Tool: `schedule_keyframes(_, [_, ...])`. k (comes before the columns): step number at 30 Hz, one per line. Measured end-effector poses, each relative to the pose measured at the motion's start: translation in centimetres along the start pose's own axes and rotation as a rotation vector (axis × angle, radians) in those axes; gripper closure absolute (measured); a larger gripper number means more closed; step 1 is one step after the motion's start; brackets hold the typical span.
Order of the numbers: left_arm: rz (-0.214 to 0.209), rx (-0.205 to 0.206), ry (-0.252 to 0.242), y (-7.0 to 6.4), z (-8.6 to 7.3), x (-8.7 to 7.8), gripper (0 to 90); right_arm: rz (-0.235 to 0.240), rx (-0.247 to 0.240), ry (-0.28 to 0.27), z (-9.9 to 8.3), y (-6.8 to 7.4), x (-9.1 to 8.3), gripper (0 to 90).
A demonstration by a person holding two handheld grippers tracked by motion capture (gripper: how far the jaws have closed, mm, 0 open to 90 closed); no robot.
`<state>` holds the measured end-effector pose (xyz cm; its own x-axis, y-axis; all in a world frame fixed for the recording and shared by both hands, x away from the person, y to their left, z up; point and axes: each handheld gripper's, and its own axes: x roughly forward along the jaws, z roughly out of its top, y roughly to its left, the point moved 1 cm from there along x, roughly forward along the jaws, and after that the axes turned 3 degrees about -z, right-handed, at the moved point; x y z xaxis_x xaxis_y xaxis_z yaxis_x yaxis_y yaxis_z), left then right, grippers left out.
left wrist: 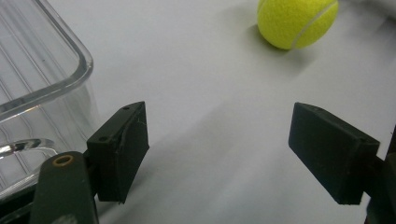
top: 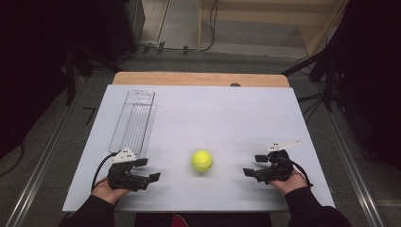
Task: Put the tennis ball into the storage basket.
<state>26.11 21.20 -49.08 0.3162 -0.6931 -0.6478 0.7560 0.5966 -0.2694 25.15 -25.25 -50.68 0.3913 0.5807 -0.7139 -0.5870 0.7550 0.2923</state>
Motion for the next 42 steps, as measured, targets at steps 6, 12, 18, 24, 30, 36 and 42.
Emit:
schedule_keyframes(6, [-0.016, -0.021, 0.006, 0.2, 0.0, 0.0, 20.8, 0.012, -0.010, -0.013, 0.2, 0.0, 0.1, 14.6])
schedule_keyframes(12, [-0.040, -0.036, -0.025, 0.4, 0.3, -0.3, 21.2, 0.000, -0.025, -0.013, 0.6, 0.1, 0.5, 14.6])
schedule_keyframes(18, [-0.050, -0.049, -0.005, 0.4, 0.4, -0.1, 21.4, 0.005, -0.021, -0.011, 0.9, -0.2, 0.7, 14.7])
schedule_keyframes(24, [-0.047, -0.048, -0.015, 0.6, 0.6, -0.2, 21.5, 0.017, -0.023, -0.008, 1.1, -0.4, 1.0, 14.7])
schedule_keyframes(30, [-0.048, -0.028, -0.024, 0.5, 0.8, -0.4, 22.6, 0.021, -0.025, -0.024, 1.3, -0.4, 1.2, 14.6])
schedule_keyframes(36, [-0.050, -0.036, -0.012, 0.0, 0.8, -0.3, 22.6, 0.034, -0.038, -0.007, 1.3, -0.1, 1.5, 14.6])
schedule_keyframes(42, [-0.069, -0.051, -0.010, -0.5, 1.1, -0.1, 22.6, 0.048, -0.042, 0.004, 1.1, 0.2, 1.6, 14.6])
